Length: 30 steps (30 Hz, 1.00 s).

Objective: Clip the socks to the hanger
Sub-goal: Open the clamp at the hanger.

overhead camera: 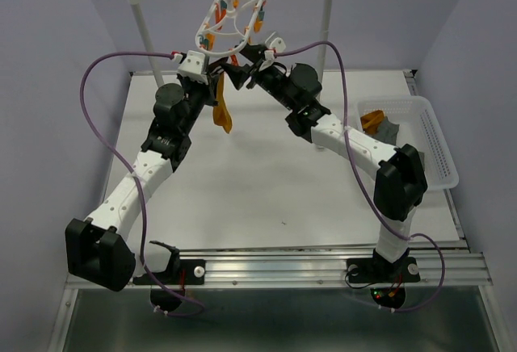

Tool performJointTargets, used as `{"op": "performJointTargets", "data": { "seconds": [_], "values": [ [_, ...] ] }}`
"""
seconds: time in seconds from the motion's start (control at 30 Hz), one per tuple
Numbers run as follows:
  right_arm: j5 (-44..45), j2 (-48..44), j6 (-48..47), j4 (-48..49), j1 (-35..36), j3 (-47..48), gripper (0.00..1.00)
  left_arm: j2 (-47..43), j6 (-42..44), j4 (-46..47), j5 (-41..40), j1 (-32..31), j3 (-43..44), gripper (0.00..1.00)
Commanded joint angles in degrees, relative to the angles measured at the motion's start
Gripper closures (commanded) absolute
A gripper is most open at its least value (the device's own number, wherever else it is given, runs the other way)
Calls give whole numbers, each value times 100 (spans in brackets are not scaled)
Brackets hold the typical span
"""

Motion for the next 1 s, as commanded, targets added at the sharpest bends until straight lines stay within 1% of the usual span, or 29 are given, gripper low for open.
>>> {"op": "performJointTargets", "data": {
  "seconds": [0.0,0.07,0.13,0.2,0.37,0.43,0.5,0.57,0.6,0.63,0.67,0.7,0.73,0.97],
  "values": [
    [151,34,47,487,38,60,37,-227,92,319,58,21,-6,100],
    [186,34,64,478,38,51,42,-227,92,310,40,21,3,100],
    [247,25,143,461,38,51,55,-227,84,310,40,21,-6,100],
    [265,7,178,434,38,51,57,-236,84,310,23,21,-15,100],
    [362,-45,512,22,38,217,71,-271,92,310,14,21,-85,100],
    [388,-45,889,-364,38,393,73,-280,92,310,14,30,-111,100],
    [415,-72,1074,-741,38,516,79,-323,75,310,14,21,-146,100],
    [458,-98,1303,-892,38,587,81,-358,49,310,23,21,-208,100],
    [459,-107,1391,-1041,38,613,84,-393,48,310,49,21,-225,100],
    [450,-107,1592,-1103,38,665,85,-411,48,310,58,21,-269,100],
    [458,-116,1690,-1147,-14,675,89,-429,31,310,66,21,-287,100],
    [467,-116,1769,-1209,-15,683,98,-455,40,310,75,21,-296,100],
    [485,-116,1831,-1244,-15,701,99,-464,31,310,75,12,-305,100],
    [520,-28,2436,-1517,-68,938,99,-649,136,301,207,21,-524,100]
  ]
}}
